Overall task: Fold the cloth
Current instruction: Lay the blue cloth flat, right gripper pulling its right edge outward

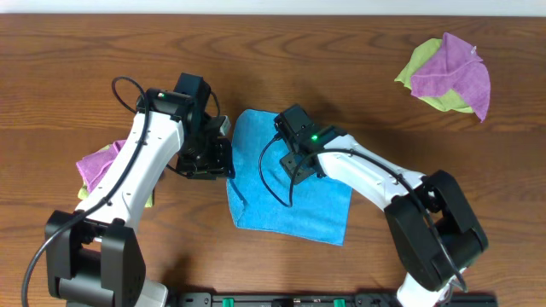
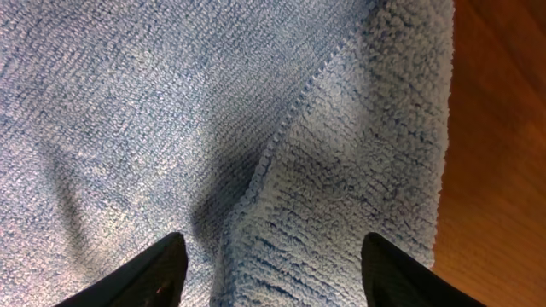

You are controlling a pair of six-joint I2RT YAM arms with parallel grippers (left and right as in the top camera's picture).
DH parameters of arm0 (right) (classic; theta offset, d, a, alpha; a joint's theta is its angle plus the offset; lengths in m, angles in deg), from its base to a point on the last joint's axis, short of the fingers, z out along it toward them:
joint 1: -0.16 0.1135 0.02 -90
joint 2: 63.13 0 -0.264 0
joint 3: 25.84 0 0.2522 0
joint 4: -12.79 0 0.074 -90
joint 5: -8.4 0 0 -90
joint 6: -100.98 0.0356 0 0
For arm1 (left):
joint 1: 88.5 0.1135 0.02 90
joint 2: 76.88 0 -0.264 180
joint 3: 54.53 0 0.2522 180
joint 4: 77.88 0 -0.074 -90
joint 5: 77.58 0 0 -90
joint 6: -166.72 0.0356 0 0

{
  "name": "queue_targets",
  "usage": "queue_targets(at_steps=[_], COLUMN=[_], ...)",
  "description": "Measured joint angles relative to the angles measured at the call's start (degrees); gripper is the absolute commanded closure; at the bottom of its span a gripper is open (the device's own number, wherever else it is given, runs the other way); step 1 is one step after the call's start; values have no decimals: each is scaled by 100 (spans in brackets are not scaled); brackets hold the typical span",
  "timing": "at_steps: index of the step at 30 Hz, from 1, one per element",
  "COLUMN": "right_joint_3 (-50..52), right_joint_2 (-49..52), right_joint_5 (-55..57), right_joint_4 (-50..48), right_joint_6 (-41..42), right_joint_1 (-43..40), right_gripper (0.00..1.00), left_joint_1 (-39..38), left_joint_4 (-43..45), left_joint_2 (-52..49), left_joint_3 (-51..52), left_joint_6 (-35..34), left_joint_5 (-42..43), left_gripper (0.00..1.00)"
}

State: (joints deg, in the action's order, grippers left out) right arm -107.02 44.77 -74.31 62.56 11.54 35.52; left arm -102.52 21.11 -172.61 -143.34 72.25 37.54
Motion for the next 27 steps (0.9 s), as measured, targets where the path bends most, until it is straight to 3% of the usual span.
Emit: queue_targets(at_steps=[7, 15, 27], right_joint_3=[-2, -2, -501], right_joint_2=[153, 155, 155], right_joint_5=[-13, -7, 715], right_joint_4=[-13, -74, 334], right_joint_6=[-11, 0, 2], right_joint_1=[0, 0, 0], right_gripper=[56, 99, 99], left_joint_1=[0, 0, 0], left_joint_4=[0, 0, -2], left_joint_2=[0, 0, 0], left_joint_3=[0, 0, 0], left_joint_6=[0, 0, 0], left_joint_5=[0, 0, 2], left_gripper=[56, 56, 57])
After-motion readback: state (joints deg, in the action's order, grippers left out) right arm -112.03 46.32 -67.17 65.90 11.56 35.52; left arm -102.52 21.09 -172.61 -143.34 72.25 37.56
